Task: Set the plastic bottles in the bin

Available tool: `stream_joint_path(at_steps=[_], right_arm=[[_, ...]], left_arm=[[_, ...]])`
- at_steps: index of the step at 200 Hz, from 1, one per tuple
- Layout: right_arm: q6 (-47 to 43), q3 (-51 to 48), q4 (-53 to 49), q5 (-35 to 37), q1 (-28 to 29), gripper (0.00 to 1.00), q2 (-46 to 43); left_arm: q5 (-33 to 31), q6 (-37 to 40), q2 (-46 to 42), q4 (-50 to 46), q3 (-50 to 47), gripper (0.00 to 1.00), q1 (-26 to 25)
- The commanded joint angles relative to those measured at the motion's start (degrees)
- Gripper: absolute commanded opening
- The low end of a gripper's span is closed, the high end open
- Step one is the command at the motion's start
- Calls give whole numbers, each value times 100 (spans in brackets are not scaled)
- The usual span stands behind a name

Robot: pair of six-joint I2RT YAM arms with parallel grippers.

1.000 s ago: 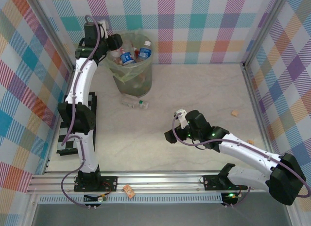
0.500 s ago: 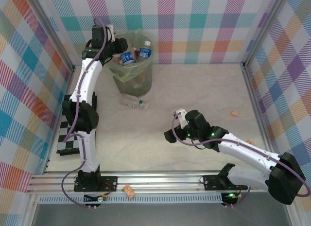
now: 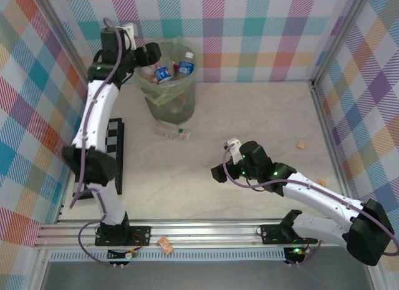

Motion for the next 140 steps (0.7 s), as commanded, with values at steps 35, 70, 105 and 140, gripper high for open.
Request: stream_joint_path(at_steps=[35,70,105,140], right_arm=[[-70,229,28,325,-24,95,-32],[-241,527,-194,245,-85,94,211],[-242,581,-125,117,-164,93,355],[-122,617,-89,135,-192,93,485]], left_arm=[[-103,-1356,-3042,1433,-3656,95,491],[468,-2136,-4003,1702,-5464,100,674],[618,-3452,-4654,3005,-7276,100,682],[486,-5284,-4513,4998,-8845,100,614]])
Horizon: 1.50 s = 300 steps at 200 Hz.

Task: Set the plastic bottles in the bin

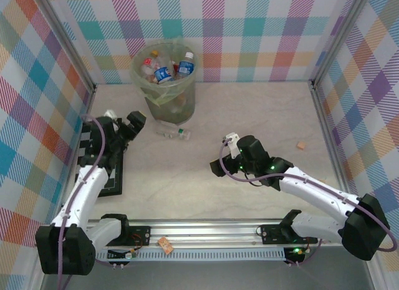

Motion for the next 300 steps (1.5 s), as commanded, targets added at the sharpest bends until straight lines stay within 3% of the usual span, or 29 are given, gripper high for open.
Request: stream_joint_path(at_steps=[1,36,93,142,189,229,272,300], right_arm=[[48,186,24,-64,-44,93,79],[128,199,-42,-8,-48,94,98],[301,45,-205,151,-54,94,-123],[302,-42,-259,269,-56,94,-229],[315,-131,-326,340,-57,94,-340],[309,-206,-284,387,-67,94,-374],[250,-198,-307,428,-68,94,-343],[231,-200,-295,437,-74,94,-328]], left_arm=[[-27,-1554,70,1809,-571,100,-31],[-445,-1883,843,2138,-637,100,-425],[-387,-2555,2846,3712,-508,100,-778],[-568,-2683,3974,3967,-5,98,-1186],[-762,-2814,4717,4154,379,96,-1254],[-835,-2936,5095,4182,544,87,-1315],[-986,-2996,5077,4248,406,62,-1333],[-1035,-2843,4707,4031,340,56,-1346]])
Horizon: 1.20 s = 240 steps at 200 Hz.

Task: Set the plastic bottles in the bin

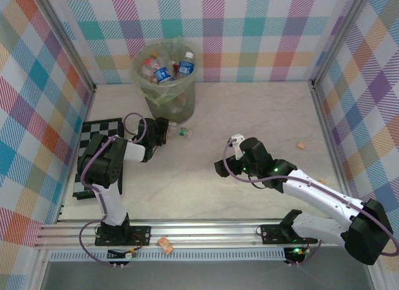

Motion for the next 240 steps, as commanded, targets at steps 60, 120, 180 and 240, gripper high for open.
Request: stream_joint_path(at_steps=[60,120,180,240], right_arm=[[-46,16,42,21,-42,94,79],[-155,213,126,-66,-38,94,392],[-139,402,303,-255,-41,93,769],[118,333,399,-343,-39,93,708]], left_arm=[[-380,899,-1885,-1353,-274,54,-109],[-1400,2845,-4357,-4144,407,52,-118],[-1609,4606,-5147,-5430,2104,44,-153],[-1153,5623,-4148,-5415,3935,35,-163]])
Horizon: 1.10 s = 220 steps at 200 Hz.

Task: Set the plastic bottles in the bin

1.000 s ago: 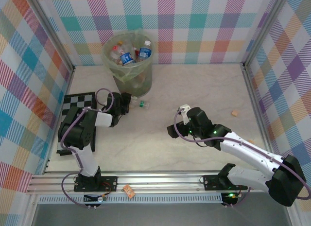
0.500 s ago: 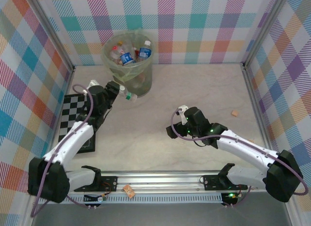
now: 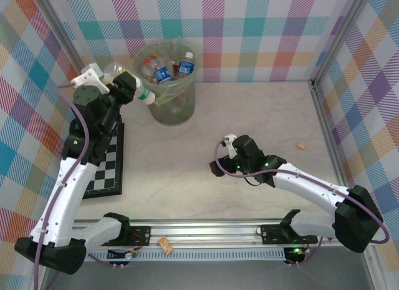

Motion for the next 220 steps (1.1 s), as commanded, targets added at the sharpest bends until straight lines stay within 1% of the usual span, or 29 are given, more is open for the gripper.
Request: stream_joint_path(at_steps=[1,36,58,72,86,93,106,128,164,211,220], right_arm=[[200,142,157,-118,-34,93,-72],[299,-33,169,-95,-36,93,-247],[342,-111,130,-84,-33,93,-354],[346,-173,123,-67,-31,93,-441],[342,-235,108,-29,-33,93,-533],[343,-270,99,-13,-33,93,-580],[347,-326,91,12,-33,93,-647],[371,-419,75,16,-32,93,-758],[436,-543,32,-17,-34,93,-897],[416,-635,-49,77,-38,93,-1098],[417,-634,-50,91,-37,93,-1108]], left_arm=[[189,705,528,-144,695,35,-75],[456,1002,1521,-25,1533,30,-75],[490,1211,2096,104,2064,29,-74],[551,1422,2495,52,2523,27,-77],[630,1627,2985,-267,3154,26,-75],[679,1711,3250,-668,3508,26,-75],[778,1807,3714,-1086,4044,27,-75],[977,1914,4259,-1254,4501,28,-75],[938,2232,5235,-1874,5697,28,-75],[767,2551,6058,-2479,6535,29,-75],[795,2575,6149,-2551,6602,31,-75]])
